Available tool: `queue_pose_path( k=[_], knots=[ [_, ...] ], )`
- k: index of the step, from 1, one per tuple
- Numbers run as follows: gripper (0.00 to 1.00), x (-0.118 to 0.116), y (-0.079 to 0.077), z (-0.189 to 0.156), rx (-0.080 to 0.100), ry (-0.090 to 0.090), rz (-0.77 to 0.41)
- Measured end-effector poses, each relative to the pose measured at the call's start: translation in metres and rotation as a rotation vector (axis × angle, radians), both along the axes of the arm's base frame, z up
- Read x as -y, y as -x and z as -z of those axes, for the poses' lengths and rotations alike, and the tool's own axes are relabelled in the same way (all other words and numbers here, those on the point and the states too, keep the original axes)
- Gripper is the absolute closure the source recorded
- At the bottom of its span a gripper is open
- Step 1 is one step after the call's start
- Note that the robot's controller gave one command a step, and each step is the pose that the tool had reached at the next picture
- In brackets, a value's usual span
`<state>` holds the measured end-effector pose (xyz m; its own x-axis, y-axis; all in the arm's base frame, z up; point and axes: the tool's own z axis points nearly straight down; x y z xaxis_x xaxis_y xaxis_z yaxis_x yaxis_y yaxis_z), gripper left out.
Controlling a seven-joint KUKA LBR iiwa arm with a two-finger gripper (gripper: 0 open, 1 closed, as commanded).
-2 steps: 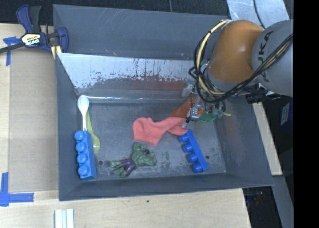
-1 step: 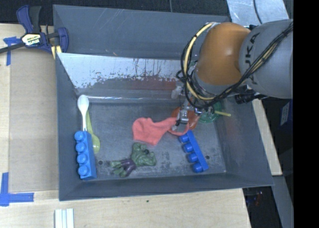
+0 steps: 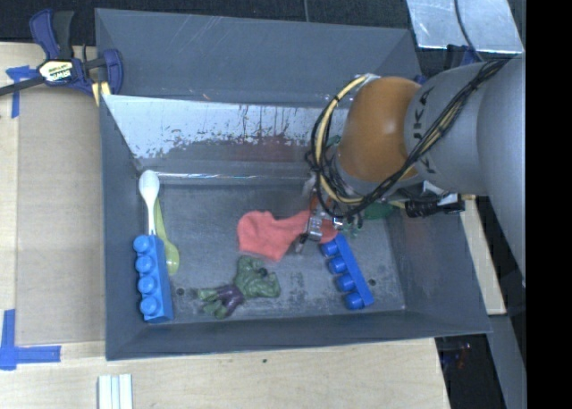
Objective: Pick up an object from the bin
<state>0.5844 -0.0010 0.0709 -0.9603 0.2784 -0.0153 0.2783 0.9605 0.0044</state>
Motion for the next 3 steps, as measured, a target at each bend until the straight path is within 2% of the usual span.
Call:
queue_pose_path(
  k=[1,3],
  knots=[
    [1.0,0.0017,-0.0023,-0.0241,-0.005,0.001,-0.001],
    [1.0,0.0017,-0.0018,-0.0337,-0.005,0.001,-0.002]
  ],
)
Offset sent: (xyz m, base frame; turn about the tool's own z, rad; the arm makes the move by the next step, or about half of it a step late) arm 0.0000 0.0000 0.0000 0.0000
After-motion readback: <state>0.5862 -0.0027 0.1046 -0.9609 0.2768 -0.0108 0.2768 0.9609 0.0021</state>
